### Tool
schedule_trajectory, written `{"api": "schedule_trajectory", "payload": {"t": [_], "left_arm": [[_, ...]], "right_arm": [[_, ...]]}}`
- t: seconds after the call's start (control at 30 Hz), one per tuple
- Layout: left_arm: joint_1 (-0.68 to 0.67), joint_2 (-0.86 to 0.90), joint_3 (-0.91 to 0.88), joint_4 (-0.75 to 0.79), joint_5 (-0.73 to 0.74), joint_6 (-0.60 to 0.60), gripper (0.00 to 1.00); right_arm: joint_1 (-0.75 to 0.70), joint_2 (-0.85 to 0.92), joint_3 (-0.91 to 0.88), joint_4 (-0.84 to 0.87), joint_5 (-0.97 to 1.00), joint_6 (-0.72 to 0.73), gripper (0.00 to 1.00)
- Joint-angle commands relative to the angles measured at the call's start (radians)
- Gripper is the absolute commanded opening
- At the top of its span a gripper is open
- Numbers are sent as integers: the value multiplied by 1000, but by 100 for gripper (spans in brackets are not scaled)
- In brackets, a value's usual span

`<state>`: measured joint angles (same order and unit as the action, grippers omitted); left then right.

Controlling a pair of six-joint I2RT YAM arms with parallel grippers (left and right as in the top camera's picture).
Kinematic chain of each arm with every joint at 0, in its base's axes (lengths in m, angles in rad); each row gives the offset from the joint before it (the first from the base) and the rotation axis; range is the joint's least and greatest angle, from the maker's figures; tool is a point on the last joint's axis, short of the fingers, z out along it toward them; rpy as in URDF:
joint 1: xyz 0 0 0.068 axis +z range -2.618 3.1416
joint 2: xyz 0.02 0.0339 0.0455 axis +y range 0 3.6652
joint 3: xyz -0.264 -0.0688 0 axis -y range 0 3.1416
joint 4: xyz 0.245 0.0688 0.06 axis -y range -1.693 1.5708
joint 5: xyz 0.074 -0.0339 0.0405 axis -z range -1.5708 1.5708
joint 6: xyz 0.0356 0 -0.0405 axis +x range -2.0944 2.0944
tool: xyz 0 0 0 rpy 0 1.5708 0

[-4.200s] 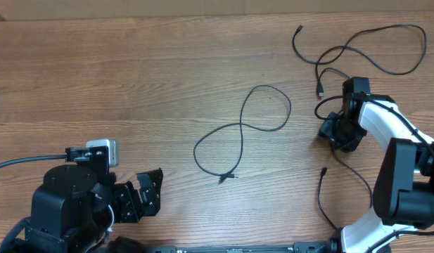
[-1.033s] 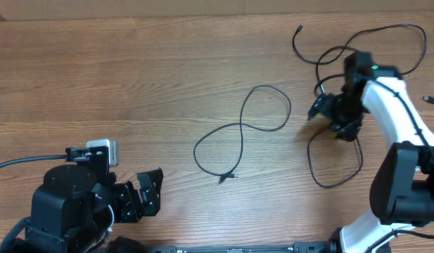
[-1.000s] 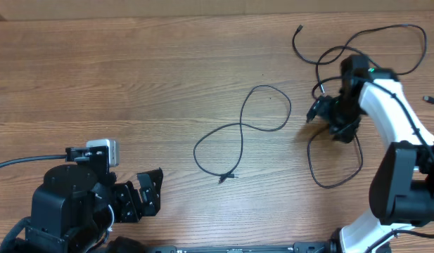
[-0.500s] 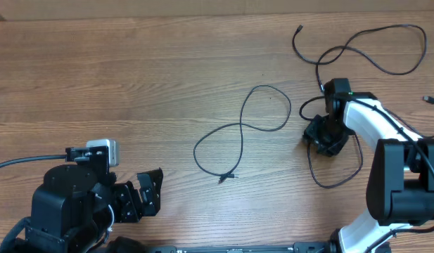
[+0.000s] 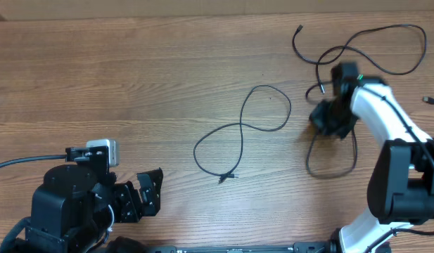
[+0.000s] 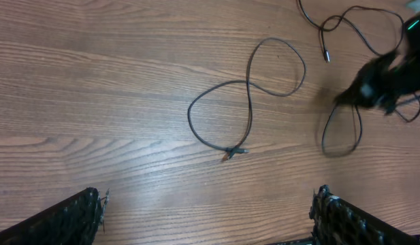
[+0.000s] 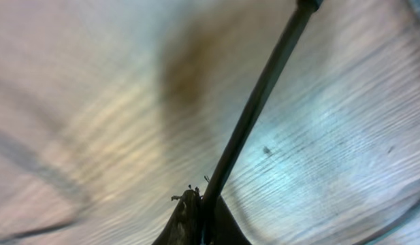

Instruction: Untangle cables

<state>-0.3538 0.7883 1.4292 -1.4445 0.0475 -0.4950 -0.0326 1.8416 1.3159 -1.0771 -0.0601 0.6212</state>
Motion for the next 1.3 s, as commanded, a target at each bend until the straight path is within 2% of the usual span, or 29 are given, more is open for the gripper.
{"api": "schedule_trajectory", "payload": {"t": [0.0,0.13,0.27,0.5,0.57,0.8,1.03,1.27], "left_arm": [[-6,2,2,1,-14,8,100],[-7,2,2,1,-14,8,99],[-7,2,2,1,-14,8,100],[-6,2,2,1,-14,8,100],[-6,2,2,1,-14,8,100],[-6,2,2,1,-14,8,100],[-6,2,2,1,-14,8,100],[-6,2,2,1,-14,8,100]], "right_arm": [[-22,-7,179,-30,14,-26,4],[-25,-7,334,-45,14,-61,4],[-25,-7,387,-25,16,-50,4],[-25,2,385,6,107,165,5],[-25,2,385,6,128,186,5],[-25,2,359,1,150,190,4],[-26,3,256,19,316,191,5],[-30,6,222,32,329,190,4]]}}
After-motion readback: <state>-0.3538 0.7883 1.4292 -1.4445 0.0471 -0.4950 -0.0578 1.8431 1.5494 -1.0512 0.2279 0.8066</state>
